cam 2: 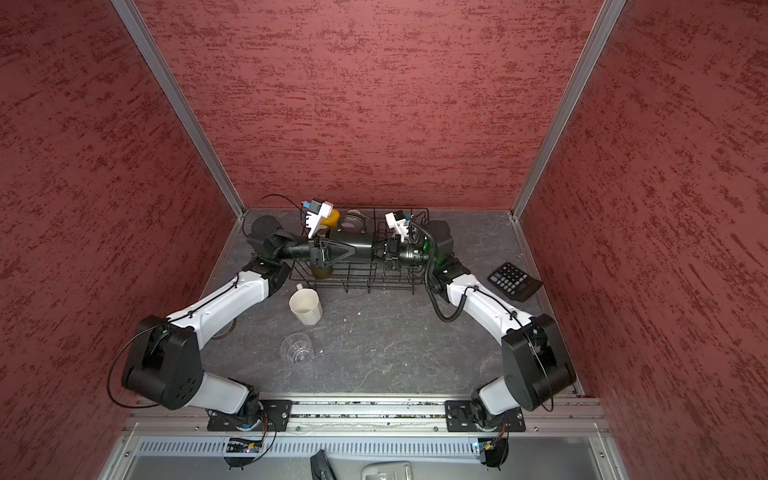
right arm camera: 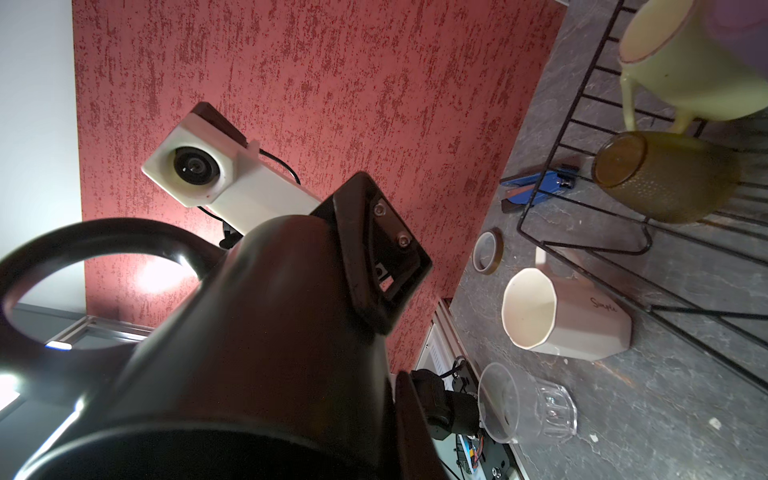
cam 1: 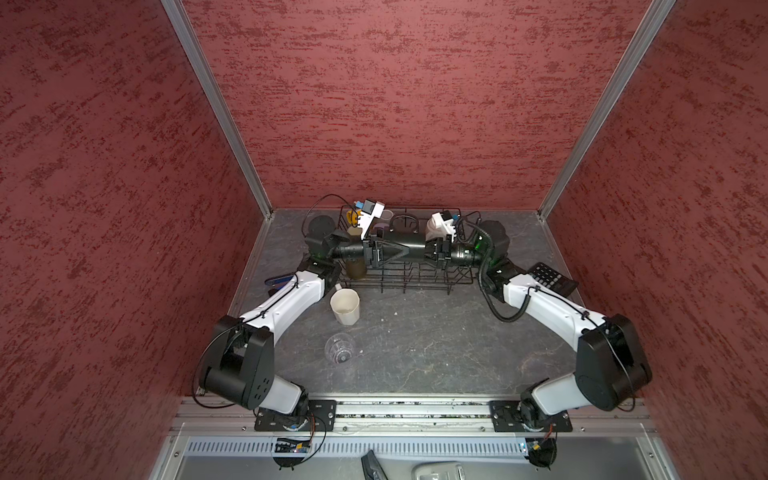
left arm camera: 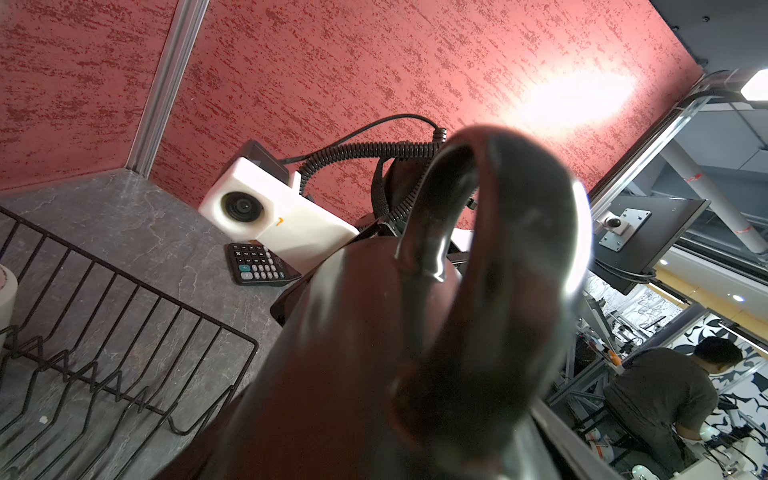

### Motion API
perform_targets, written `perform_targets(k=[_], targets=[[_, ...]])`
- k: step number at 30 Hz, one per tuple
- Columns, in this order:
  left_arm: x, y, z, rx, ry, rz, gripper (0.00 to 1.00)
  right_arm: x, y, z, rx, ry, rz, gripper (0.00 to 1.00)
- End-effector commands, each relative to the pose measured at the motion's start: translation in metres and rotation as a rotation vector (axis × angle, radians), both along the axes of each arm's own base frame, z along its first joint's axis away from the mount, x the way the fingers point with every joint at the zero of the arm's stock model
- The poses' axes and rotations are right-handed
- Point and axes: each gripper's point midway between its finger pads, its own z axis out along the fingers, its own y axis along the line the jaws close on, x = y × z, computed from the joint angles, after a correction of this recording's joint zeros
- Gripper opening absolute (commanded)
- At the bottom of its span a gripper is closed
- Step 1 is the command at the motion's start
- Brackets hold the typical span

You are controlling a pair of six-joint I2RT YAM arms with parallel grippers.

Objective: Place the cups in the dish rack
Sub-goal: 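Close the left gripper on the black mug held by the right gripper, then open the right gripper and withdraw it while the left gripper holds the mug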

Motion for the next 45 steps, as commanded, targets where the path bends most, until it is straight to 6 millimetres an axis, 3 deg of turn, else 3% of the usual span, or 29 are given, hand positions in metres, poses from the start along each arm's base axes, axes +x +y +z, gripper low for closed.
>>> perform_targets(k=[1,2,10,11,14,17,21,24,29,34,39,45], targets=[[0.001,-0.002,0.021,-0.028,-0.055,0.015,0.11,0.005,-0.005,0.014,0.022,-0.060,-0.045,0.20],[0.002,-0.002,0.022,-0.029,-0.053,0.023,0.00,0.008,-0.008,0.014,0.018,-0.060,-0.057,0.23],[0.009,0.003,0.029,-0.014,-0.054,0.104,0.00,0.024,-0.026,0.007,-0.005,-0.043,-0.136,0.39],[0.011,0.003,0.029,-0.004,-0.048,0.120,0.00,0.022,-0.033,0.014,-0.002,-0.062,-0.157,0.41],[0.020,0.003,0.025,0.038,-0.015,0.166,0.00,0.032,-0.049,0.004,-0.055,-0.049,-0.237,0.49],[0.034,0.004,0.016,0.104,0.037,0.229,0.00,0.043,-0.075,-0.010,-0.158,-0.047,-0.354,0.56],[0.057,0.008,0.001,0.205,0.104,0.339,0.00,0.053,-0.124,-0.020,-0.316,-0.067,-0.556,0.77],[0.073,0.011,-0.010,0.272,0.141,0.403,0.00,0.054,-0.158,-0.024,-0.449,-0.106,-0.688,0.86],[0.100,0.006,-0.032,0.412,0.199,0.481,0.00,0.047,-0.191,-0.029,-0.613,-0.150,-0.821,0.98],[0.124,-0.004,-0.060,0.553,0.286,0.528,0.00,0.043,-0.205,-0.033,-0.691,-0.173,-0.869,0.99],[0.142,-0.009,-0.089,0.697,0.357,0.581,0.00,0.039,-0.207,-0.038,-0.718,-0.179,-0.857,0.99],[0.158,-0.016,-0.105,0.792,0.372,0.651,0.00,0.034,-0.205,-0.045,-0.736,-0.179,-0.831,0.99]])
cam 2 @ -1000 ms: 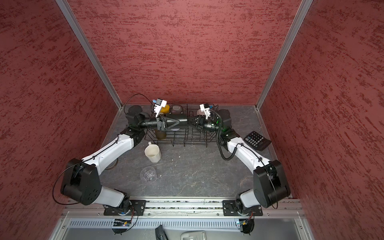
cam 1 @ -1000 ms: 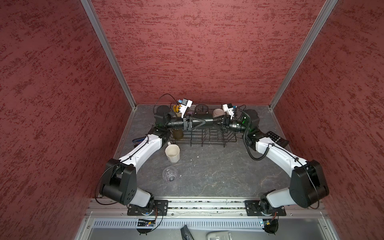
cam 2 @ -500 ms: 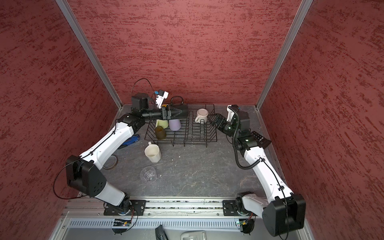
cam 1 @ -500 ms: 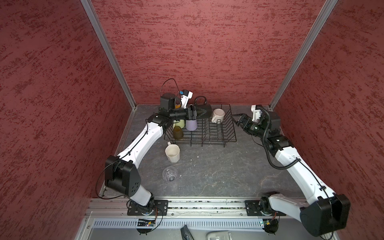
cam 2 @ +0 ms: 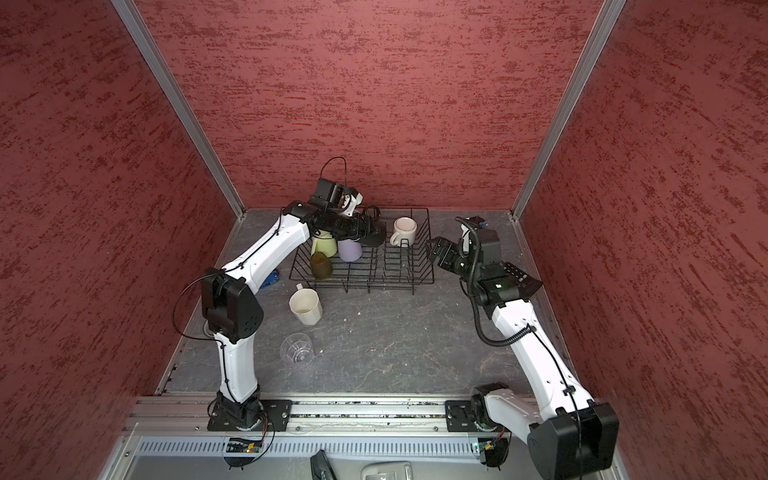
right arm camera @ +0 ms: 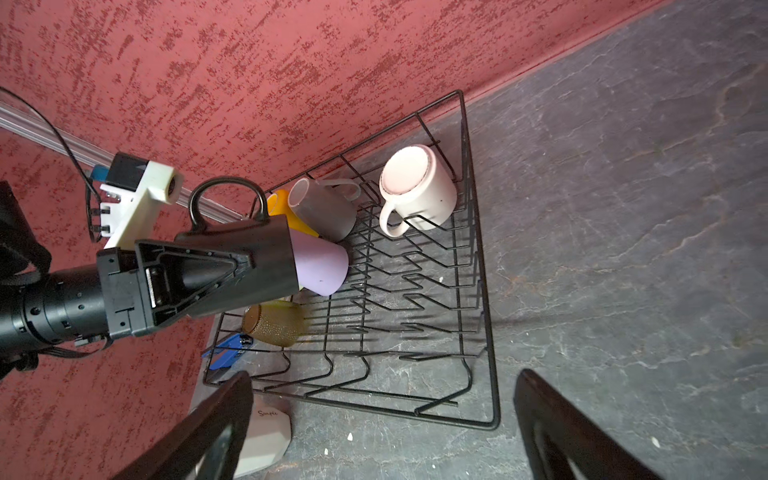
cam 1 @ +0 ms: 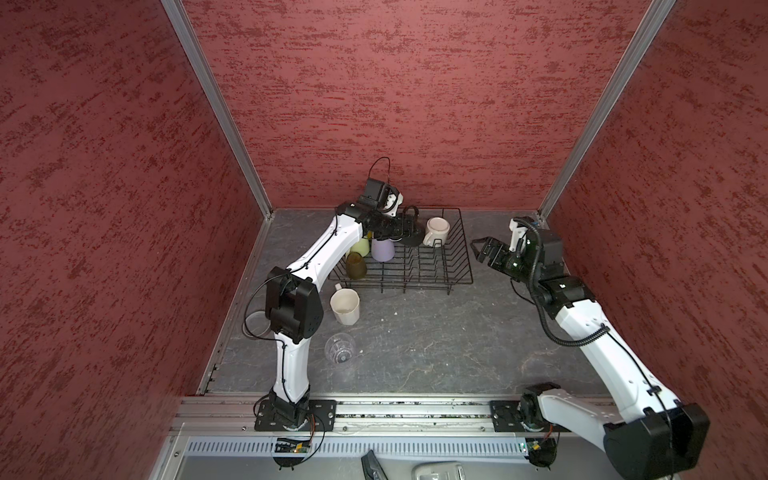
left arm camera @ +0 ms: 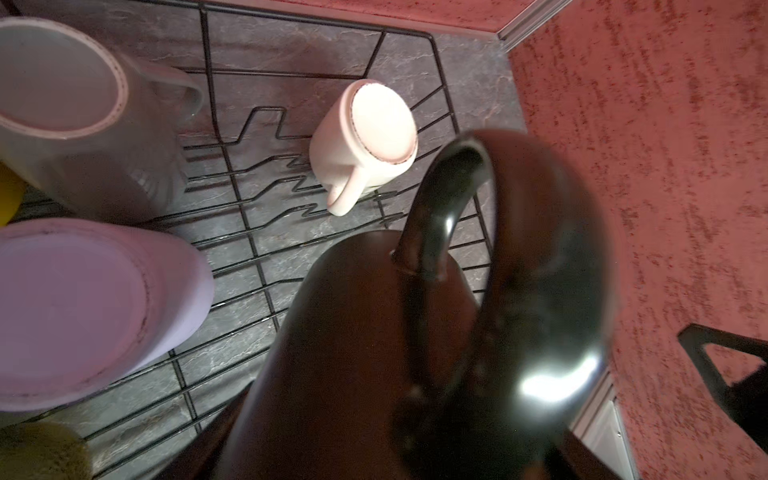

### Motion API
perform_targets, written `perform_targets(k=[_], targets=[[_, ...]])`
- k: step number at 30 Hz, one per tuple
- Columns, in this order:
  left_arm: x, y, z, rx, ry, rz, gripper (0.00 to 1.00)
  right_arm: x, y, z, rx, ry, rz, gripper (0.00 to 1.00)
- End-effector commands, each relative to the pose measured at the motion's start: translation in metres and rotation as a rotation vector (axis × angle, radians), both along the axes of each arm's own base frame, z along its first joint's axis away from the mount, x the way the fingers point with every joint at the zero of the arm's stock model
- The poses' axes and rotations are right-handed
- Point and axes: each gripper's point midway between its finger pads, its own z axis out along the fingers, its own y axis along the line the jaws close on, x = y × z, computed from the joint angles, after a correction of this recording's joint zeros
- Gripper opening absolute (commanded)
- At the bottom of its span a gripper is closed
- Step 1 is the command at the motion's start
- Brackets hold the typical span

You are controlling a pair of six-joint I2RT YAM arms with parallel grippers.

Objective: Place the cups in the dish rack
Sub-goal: 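Open the right gripper and withdraw it while the left gripper holds the mug, then lower the black mug upside down into the rack with the left gripper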

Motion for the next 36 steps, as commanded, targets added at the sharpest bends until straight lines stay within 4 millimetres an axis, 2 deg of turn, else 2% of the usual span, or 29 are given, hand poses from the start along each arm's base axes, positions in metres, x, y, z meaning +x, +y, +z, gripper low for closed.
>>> perform_targets(k=[1,7,15,22,30,36], targets=[[0.009,0.000,0.019,0.065,-0.068,0.037,0.00,-0.005,-0.005,0.001,-0.041,-0.012,-0.006,0.99],[0.021,-0.012,0.003,0.097,-0.029,0.068,0.00,-0.008,-0.003,-0.004,-0.046,-0.006,0.015,0.99],[0.036,-0.016,-0.015,0.100,0.028,0.175,0.00,-0.010,0.001,-0.011,-0.047,0.007,0.047,0.99],[0.039,-0.017,-0.028,0.090,0.081,0.270,0.00,-0.010,0.005,-0.018,-0.054,0.009,0.074,0.99],[0.039,-0.033,-0.044,0.074,0.120,0.295,0.00,-0.014,0.008,-0.024,-0.057,0.008,0.103,0.99],[0.040,-0.033,-0.063,0.110,0.152,0.311,0.00,-0.015,0.014,-0.026,-0.034,0.005,0.130,0.99]])
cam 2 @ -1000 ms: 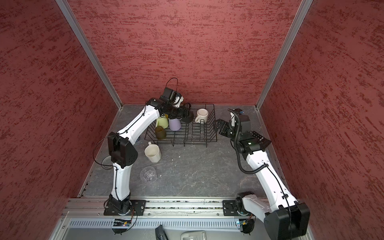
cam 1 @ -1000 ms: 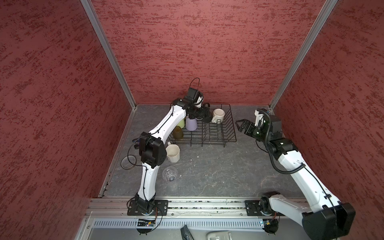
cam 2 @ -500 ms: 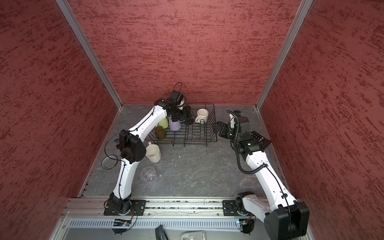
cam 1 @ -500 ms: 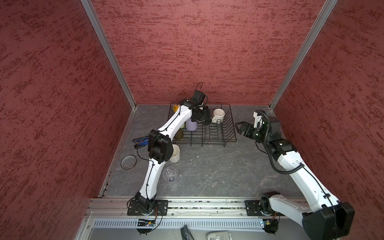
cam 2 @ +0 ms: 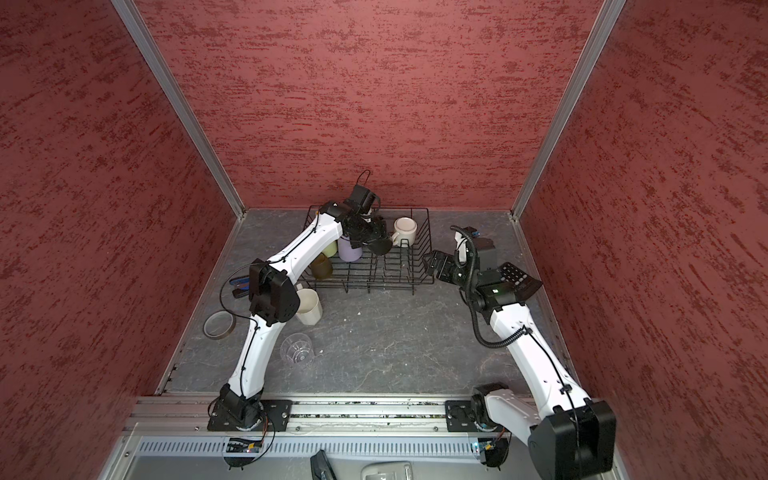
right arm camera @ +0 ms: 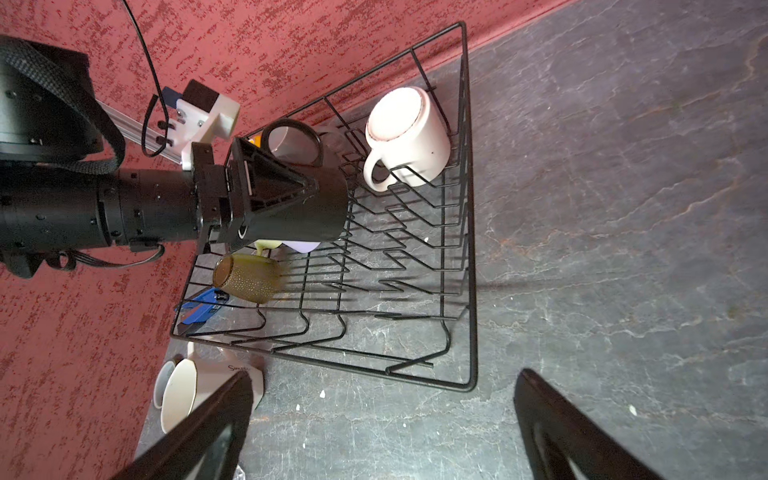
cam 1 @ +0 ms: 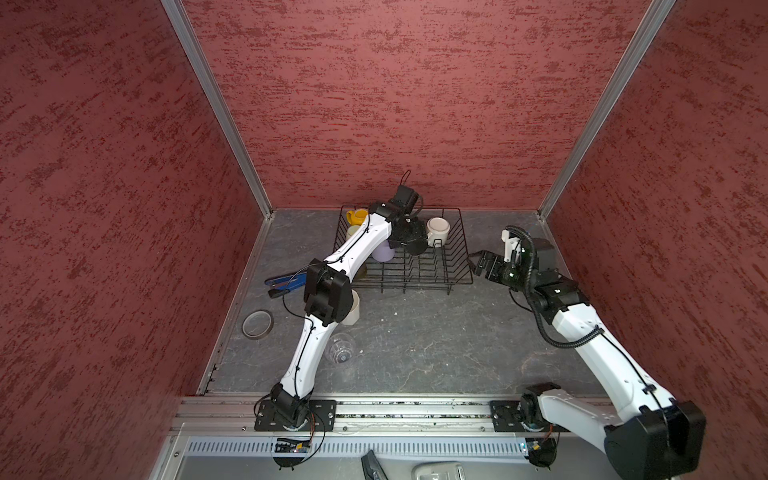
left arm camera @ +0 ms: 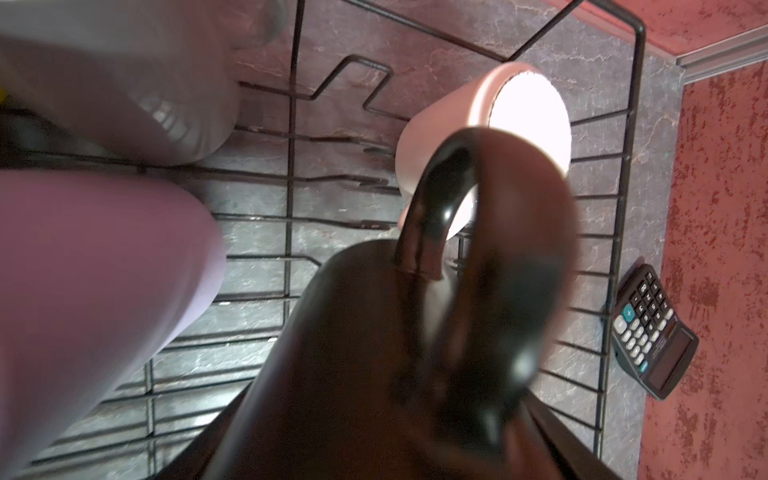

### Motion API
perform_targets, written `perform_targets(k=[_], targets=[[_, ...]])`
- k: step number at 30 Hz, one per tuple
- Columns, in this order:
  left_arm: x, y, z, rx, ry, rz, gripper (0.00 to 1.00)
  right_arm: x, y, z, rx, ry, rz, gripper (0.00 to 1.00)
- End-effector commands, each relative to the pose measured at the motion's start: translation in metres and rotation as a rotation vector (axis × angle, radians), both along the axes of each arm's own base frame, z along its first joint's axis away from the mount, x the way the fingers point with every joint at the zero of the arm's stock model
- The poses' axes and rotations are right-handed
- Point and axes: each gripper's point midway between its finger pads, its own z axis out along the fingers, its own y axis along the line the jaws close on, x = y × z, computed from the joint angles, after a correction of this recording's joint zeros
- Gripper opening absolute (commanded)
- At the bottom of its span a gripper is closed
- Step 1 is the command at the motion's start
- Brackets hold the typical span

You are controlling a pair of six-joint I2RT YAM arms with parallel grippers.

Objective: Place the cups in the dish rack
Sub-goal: 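Lower the black mug upside down into the rack with the left gripper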

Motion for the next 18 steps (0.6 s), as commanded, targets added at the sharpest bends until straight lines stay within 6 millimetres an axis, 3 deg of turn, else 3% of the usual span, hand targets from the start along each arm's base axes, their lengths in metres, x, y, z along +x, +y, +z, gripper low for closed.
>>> perform_targets(k=[1,18], targets=[[0.008,-0.005,0.005,-0.013,-0.028,0.023,0.00,0.001,0.006,0.012,0.023,-0.051,0.036,0.99],[0.007,-0.005,-0.021,0.032,0.008,0.023,0.00,0.002,0.011,0.000,0.040,-0.025,0.053,0.99]])
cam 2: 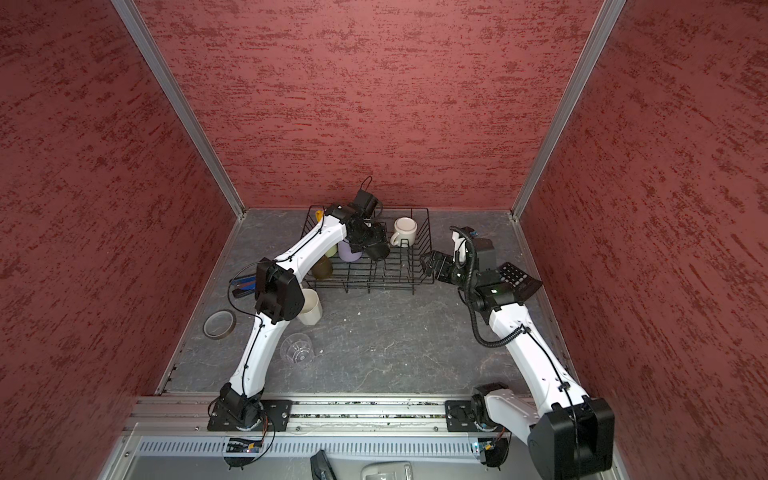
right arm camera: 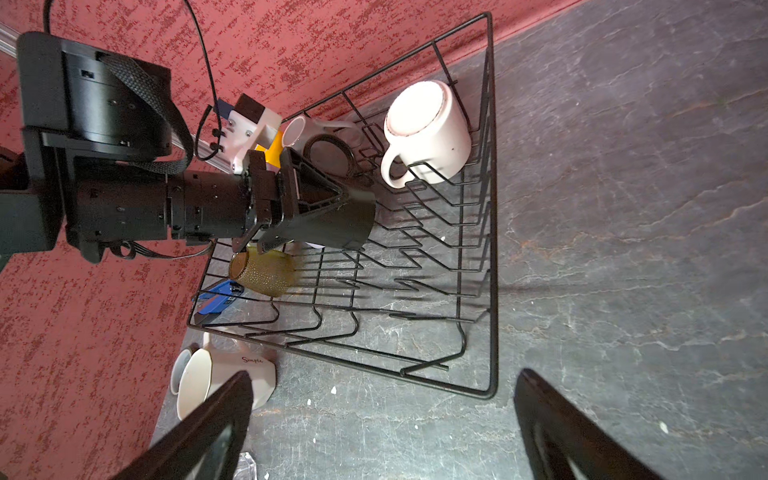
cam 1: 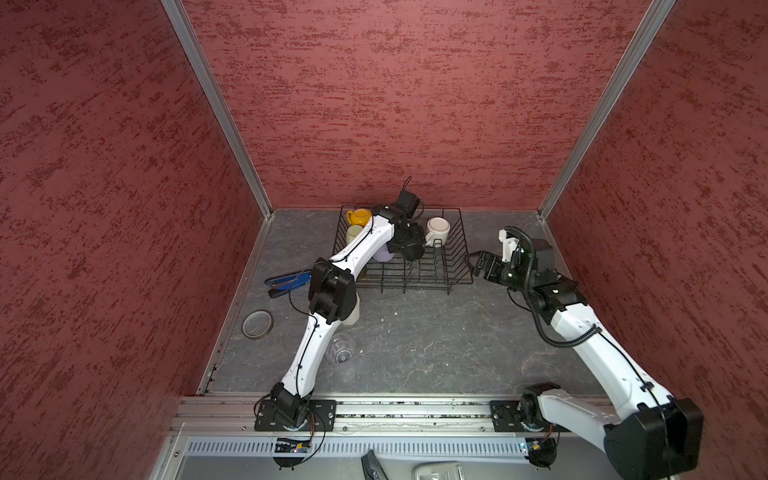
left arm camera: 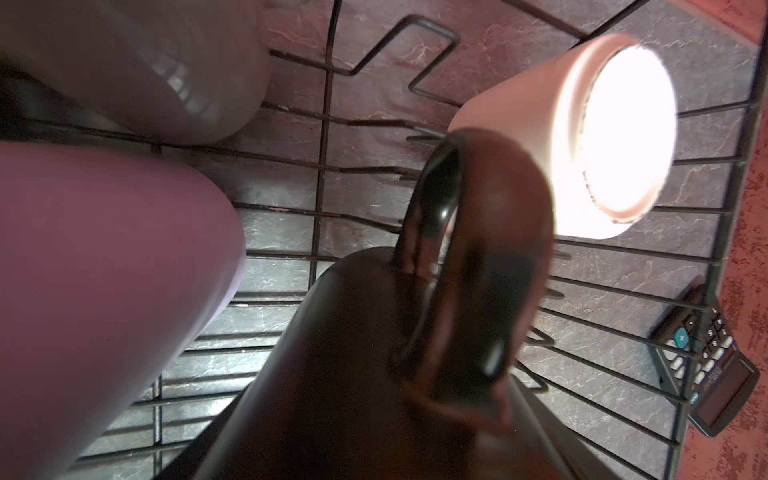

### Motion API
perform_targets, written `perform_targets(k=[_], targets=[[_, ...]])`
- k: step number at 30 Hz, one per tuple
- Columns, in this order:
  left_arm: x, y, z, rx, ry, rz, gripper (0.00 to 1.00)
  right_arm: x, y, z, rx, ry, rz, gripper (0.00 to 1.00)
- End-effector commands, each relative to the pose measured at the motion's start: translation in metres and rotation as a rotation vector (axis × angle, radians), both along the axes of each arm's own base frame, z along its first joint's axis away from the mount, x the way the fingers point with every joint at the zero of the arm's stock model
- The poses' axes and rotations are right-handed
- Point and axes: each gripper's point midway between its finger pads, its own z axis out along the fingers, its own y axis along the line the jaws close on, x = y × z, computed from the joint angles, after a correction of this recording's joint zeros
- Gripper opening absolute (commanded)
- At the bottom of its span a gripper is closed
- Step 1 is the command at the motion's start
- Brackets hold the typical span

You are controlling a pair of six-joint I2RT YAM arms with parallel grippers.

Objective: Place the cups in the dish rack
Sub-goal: 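Lower the black mug upside down into the rack with the left gripper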

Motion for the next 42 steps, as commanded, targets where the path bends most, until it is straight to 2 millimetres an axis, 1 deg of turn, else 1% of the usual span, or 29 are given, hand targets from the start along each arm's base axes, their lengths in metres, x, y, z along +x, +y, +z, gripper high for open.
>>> perform_targets(k=[1,3,4,5,7,9,11,14,17,20,22,24,27,32,37,42], targets=[[0.008,-0.013,0.008,-0.029,-0.048,-0.014,0.02,0.001,0.003,-0.001,0.013,-0.009,0.015,0.99],[0.009,-0.012,0.005,-0.022,-0.046,-0.014,0.06,0.001,0.004,-0.002,0.016,-0.007,0.017,0.99],[0.009,-0.012,0.005,-0.017,-0.046,-0.016,0.09,0.002,0.004,-0.003,0.017,-0.006,0.017,0.99],[0.009,-0.014,0.004,-0.015,-0.046,-0.018,0.15,0.002,0.005,-0.003,0.020,-0.004,0.017,0.99],[0.010,-0.015,0.002,-0.012,-0.047,-0.025,0.30,0.002,0.006,-0.004,0.025,-0.001,0.021,0.99],[0.010,-0.015,0.000,-0.001,-0.048,-0.025,0.39,0.003,0.007,-0.005,0.030,0.003,0.027,0.99],[0.010,-0.016,-0.003,-0.003,-0.045,-0.028,0.54,0.003,0.007,-0.005,0.032,0.003,0.027,0.99],[0.012,-0.018,-0.007,-0.007,-0.045,-0.033,0.64,0.003,0.008,-0.005,0.033,0.003,0.029,0.99],[0.012,-0.021,-0.010,-0.014,-0.044,-0.038,0.67,0.002,0.008,-0.006,0.031,0.006,0.030,0.99],[0.012,-0.021,-0.011,-0.013,-0.043,-0.034,0.74,0.002,0.008,-0.008,0.037,0.009,0.028,0.99],[0.012,-0.021,-0.010,-0.014,-0.044,-0.036,0.77,0.002,0.009,-0.009,0.043,0.012,0.032,0.99],[0.013,-0.022,-0.007,-0.018,-0.053,-0.036,0.78,0.002,0.010,-0.009,0.050,0.015,0.034,0.99],[0.014,-0.025,0.001,-0.024,-0.074,-0.040,0.83,0.002,0.010,-0.011,0.050,0.018,0.034,0.99],[0.015,-0.030,0.014,-0.051,-0.103,-0.048,0.86,0.002,0.010,-0.011,0.052,0.019,0.035,0.99],[0.016,-0.031,0.020,-0.059,-0.118,-0.049,0.94,0.001,0.010,-0.011,0.053,0.020,0.033,0.99],[0.016,-0.033,0.025,-0.064,-0.133,-0.049,0.97,0.001,0.010,-0.012,0.053,0.023,0.033,0.99]])
